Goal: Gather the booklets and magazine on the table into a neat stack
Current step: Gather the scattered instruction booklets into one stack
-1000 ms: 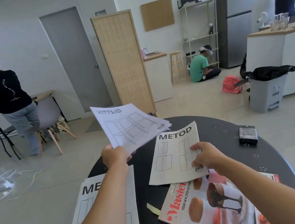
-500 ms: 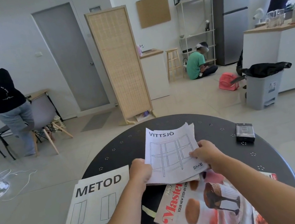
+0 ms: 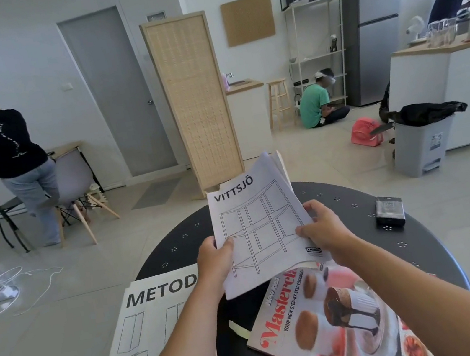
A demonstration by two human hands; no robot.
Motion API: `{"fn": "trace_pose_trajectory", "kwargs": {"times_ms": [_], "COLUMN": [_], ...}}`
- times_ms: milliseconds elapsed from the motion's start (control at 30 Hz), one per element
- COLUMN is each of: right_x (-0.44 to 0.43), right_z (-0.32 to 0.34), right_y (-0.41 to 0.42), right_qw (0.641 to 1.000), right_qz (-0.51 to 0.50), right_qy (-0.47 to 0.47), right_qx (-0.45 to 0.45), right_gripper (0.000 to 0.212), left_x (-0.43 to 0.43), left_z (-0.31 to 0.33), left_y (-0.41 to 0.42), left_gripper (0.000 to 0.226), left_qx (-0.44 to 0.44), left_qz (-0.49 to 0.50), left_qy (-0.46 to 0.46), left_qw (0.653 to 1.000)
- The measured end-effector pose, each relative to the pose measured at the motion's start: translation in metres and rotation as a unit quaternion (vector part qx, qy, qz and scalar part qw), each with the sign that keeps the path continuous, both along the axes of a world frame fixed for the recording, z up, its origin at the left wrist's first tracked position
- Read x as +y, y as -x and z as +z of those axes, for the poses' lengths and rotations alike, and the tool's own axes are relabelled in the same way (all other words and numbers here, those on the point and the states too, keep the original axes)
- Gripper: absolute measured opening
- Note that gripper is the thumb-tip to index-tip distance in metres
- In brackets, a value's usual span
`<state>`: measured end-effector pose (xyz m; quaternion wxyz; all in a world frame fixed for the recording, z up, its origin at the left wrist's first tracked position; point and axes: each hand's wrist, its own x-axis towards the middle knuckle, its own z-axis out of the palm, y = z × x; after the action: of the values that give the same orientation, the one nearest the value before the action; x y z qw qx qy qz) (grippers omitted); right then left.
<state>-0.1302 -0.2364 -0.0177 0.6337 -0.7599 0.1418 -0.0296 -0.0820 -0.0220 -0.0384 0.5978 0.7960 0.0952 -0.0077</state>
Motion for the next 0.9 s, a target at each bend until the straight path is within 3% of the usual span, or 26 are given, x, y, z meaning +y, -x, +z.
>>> {"fn": "trace_pose_trajectory", "kwargs": {"times_ms": [100, 233, 333, 467, 900], "right_x": [0.013, 0.047, 0.079, 0.123, 0.188], "right_z": [0.010, 0.015, 0.014, 0.006, -0.022], "right_y": [0.007, 0.016, 0.021, 0.033, 0.057], "right_qw": [1.000, 0.999, 0.997, 0.993, 0.967], "right_qz": [0.010, 0.036, 0.071, 0.104, 0.182], "right_qy": [-0.010, -0.001, 0.013, 0.027, 0.154], "right_qx": [-0.007, 0.004, 0.014, 0.043, 0.096], "right_gripper": [0.032, 0.037, 0.024, 0.009, 0.017], "left_x": [0.020, 0.059, 0.093, 0.139, 0.211], "left_z": [0.009, 0.019, 0.022, 0.015, -0.026], "left_y": [0.003, 0.018, 0.032, 0.055, 0.094], "left_gripper": [0.011, 0.012, 0.013, 0.015, 0.015], "left_qx": [-0.018, -0.038, -0.044, -0.028, 0.047], "left_qz": [0.022, 0.044, 0.067, 0.094, 0.114], "left_qy": [0.025, -0.012, -0.048, -0.082, -0.165], "left_qw": [0.999, 0.998, 0.996, 0.992, 0.979]}}
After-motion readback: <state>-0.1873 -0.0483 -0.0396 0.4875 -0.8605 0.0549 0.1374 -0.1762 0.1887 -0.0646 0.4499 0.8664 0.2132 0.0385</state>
